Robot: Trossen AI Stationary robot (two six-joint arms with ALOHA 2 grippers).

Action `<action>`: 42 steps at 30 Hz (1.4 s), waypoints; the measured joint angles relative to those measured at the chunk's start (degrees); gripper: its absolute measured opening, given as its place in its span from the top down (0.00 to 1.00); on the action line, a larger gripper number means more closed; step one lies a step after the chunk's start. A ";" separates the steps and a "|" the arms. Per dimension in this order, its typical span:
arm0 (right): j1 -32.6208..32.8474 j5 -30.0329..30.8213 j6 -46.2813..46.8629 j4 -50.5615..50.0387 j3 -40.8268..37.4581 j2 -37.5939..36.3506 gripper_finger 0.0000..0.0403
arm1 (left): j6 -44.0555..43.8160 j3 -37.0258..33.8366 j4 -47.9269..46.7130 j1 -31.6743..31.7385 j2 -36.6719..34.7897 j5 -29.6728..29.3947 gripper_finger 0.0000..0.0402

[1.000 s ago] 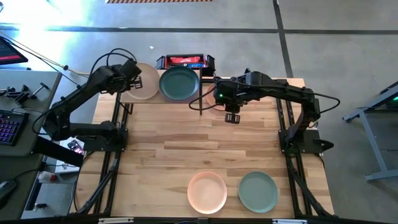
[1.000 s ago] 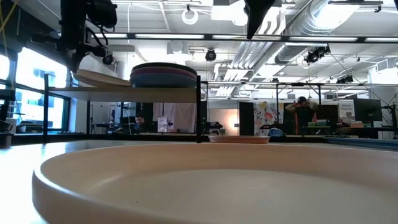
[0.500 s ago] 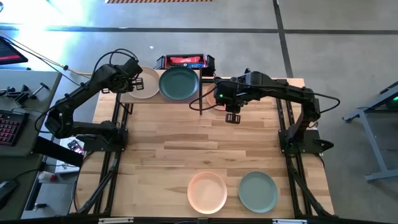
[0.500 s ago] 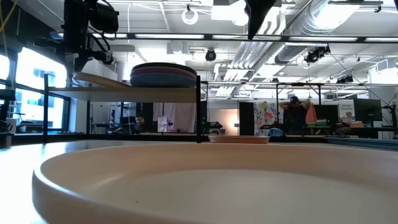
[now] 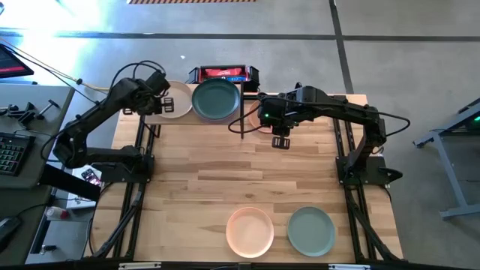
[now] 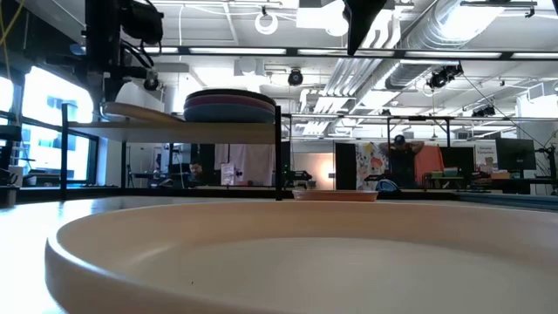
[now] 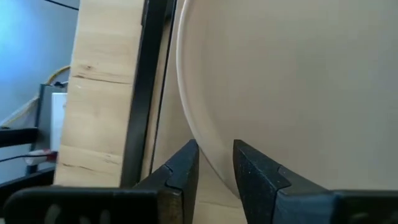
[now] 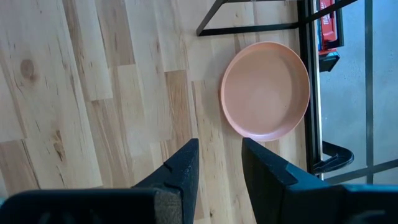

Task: Place and stack plates onto a shelf
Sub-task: Put the white plate on the shelf, then stack the brown plate on top of the white plate on the shelf

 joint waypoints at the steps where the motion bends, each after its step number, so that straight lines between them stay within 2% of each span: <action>1: 0.01 0.02 -0.02 0.02 0.00 0.00 0.75 | -0.36 0.00 0.09 0.00 -0.40 0.27 0.77; 7: 0.00 0.01 0.03 0.02 0.00 0.00 0.75 | -1.32 0.00 0.19 -0.01 -2.27 1.81 0.77; 17: 0.01 0.01 0.03 0.04 0.00 0.00 0.75 | -0.20 0.00 0.24 -0.20 -2.46 9.74 0.77; 23: -1.69 -0.06 -2.73 0.60 0.00 0.00 0.75 | -0.22 0.00 0.59 -0.26 -5.80 12.84 0.77; 26: -3.57 -3.22 -5.11 2.21 0.00 0.00 0.75 | -0.69 0.00 0.91 -0.71 -8.57 15.36 0.77; 30: -5.94 -9.75 -8.15 5.43 0.00 0.00 0.75 | -1.80 0.00 2.36 -3.62 -12.22 17.68 0.77; 36: -8.39 -11.84 -15.33 7.39 0.00 0.00 0.75 | -5.74 0.00 2.77 -11.31 -15.44 17.99 0.77; 42: -10.94 -18.54 -18.75 8.28 0.02 2.86 0.75 | -6.20 0.00 7.52 -20.93 -15.79 17.93 0.77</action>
